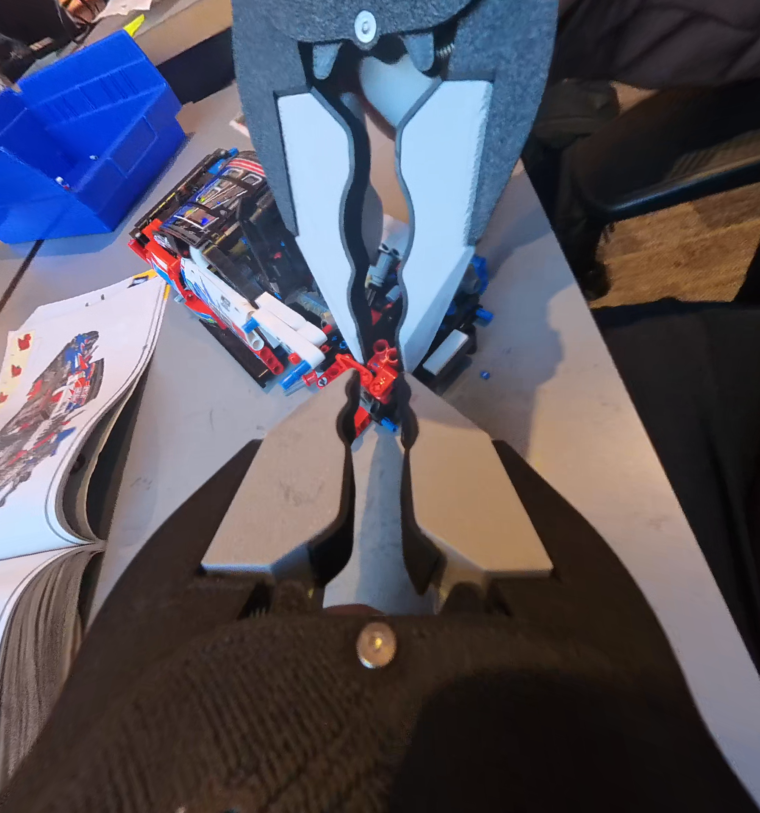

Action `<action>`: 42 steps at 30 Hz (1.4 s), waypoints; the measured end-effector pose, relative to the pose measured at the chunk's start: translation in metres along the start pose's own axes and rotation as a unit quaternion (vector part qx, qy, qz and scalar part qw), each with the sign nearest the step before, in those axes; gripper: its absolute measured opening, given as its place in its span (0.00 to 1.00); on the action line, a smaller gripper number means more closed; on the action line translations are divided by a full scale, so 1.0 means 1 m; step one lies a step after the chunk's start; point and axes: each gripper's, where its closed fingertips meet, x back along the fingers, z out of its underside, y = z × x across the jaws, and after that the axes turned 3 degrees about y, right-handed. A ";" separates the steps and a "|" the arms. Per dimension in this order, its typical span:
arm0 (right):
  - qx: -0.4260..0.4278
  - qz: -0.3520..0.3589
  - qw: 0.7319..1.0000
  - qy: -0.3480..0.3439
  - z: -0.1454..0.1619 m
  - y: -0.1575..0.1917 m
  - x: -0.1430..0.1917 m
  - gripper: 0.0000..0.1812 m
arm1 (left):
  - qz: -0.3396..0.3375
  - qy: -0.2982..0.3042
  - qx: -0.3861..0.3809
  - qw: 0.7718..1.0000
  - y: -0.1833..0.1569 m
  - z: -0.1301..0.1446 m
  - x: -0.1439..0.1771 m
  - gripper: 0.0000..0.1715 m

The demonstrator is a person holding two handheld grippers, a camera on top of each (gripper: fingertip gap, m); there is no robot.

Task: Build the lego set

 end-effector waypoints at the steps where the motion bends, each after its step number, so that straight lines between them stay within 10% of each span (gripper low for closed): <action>1: 0.002 0.003 1.000 -0.001 0.000 0.000 0.000 0.09 | -0.005 0.006 -0.011 1.000 -0.001 0.001 -0.001 0.07; 42: 0.002 0.080 0.994 -0.076 -0.003 0.000 0.020 0.08 | -0.058 0.029 -0.040 0.997 0.006 0.008 0.000 0.06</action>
